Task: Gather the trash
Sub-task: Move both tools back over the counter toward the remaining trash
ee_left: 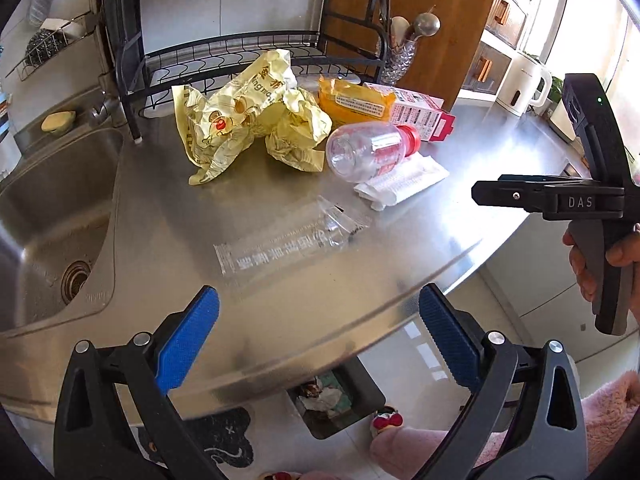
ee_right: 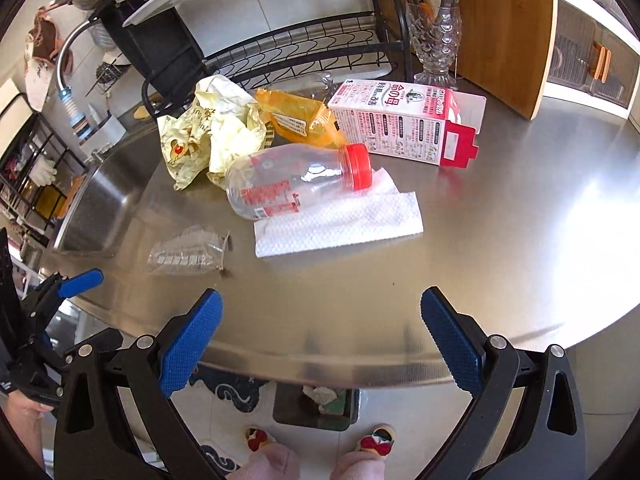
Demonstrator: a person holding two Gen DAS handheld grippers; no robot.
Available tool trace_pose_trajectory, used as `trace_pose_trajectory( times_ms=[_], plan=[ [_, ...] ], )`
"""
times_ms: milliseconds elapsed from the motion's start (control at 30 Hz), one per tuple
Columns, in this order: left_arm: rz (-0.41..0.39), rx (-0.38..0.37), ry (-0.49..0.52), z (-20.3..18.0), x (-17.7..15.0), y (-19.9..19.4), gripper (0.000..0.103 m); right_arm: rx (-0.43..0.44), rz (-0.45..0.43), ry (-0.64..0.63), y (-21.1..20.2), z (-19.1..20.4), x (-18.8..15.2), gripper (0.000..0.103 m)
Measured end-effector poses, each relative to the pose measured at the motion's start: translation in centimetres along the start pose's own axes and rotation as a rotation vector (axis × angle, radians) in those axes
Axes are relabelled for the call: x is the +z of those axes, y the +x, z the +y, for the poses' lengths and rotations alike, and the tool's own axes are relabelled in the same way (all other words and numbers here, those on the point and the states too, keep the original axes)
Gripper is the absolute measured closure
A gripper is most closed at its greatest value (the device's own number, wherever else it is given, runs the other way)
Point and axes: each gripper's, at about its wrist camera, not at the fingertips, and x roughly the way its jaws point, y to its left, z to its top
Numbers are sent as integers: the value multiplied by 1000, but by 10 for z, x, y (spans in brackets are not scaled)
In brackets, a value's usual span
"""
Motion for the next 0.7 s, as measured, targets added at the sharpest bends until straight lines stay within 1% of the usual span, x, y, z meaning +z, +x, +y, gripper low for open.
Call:
trace_pose_trajectory(
  times_ms=[100, 200, 367, 600, 700],
  plan=[
    [16, -11, -31, 11, 13, 17, 8, -10, 15, -7, 18, 3, 12, 3],
    [36, -17, -41, 19, 22, 33, 8, -17, 30, -12, 33, 4, 21, 5],
    [68, -33, -45, 25, 26, 54, 9, -27, 42, -36, 50, 11, 29, 9],
    [70, -46, 39, 25, 34, 74, 9, -25, 59, -47, 67, 15, 36, 9],
    [104, -47, 40, 29, 34, 84, 9, -26, 81, -42, 76, 14, 37, 12]
  ],
)
